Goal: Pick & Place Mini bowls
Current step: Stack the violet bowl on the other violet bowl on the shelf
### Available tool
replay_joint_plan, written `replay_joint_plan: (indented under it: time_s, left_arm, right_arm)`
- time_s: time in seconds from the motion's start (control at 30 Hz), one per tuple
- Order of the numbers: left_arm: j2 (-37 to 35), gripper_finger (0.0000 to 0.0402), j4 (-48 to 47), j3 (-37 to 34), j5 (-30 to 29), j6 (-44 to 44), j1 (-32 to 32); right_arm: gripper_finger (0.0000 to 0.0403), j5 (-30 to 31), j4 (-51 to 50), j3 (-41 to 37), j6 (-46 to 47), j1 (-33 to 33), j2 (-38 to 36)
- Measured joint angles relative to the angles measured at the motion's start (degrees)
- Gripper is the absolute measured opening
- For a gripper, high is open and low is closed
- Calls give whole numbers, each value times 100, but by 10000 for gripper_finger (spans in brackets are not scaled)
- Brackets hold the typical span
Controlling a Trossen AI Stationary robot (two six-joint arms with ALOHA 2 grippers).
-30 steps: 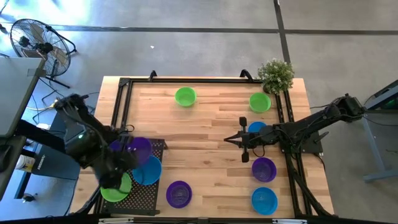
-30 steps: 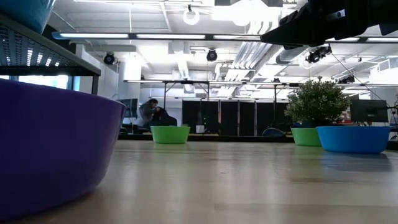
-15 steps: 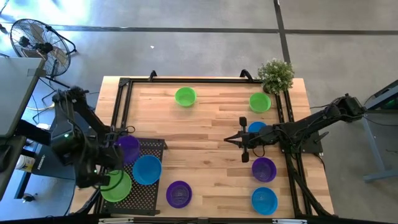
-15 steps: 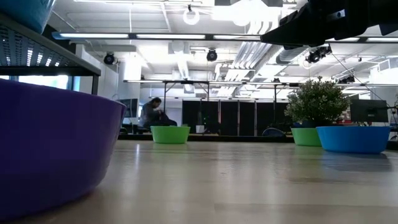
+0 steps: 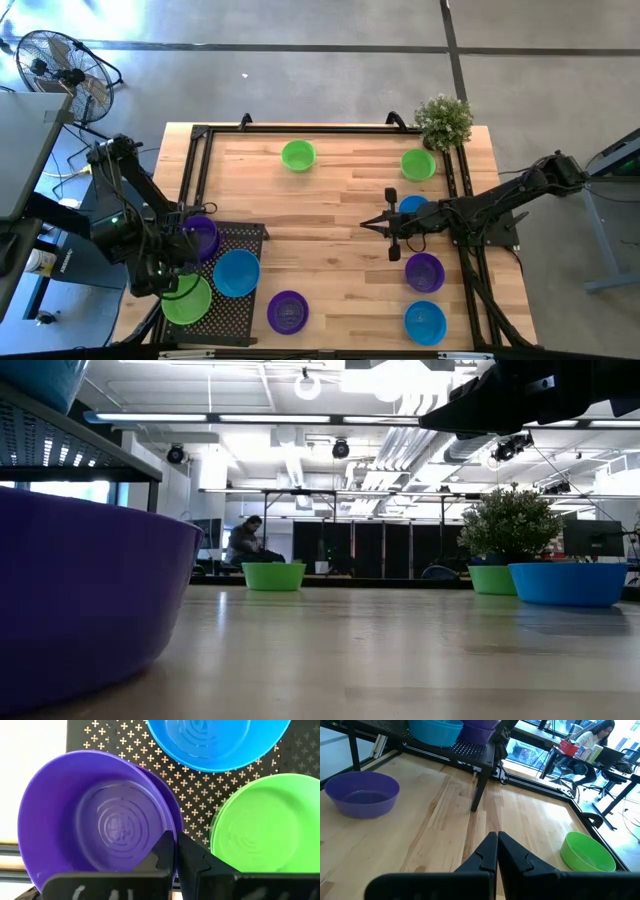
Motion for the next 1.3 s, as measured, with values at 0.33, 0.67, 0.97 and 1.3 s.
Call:
replay_joint_plan:
  time_s: [0.33,0.67,0.97,1.3]
  left_arm:
    - [17,41,-5,-195,58,-14,13]
    - [17,115,0,-243,54,-177,13]
    - [47,128,147,-243,169,-211,13]
    - [96,7,-6,-243,326,-80,13]
  right_arm:
    - [0,2,4,0,-22,0,0]
    - [0,2,46,0,-24,-2,0]
    - [0,-11,46,0,-24,0,0]
    - [0,-13,44,0,-24,0,0]
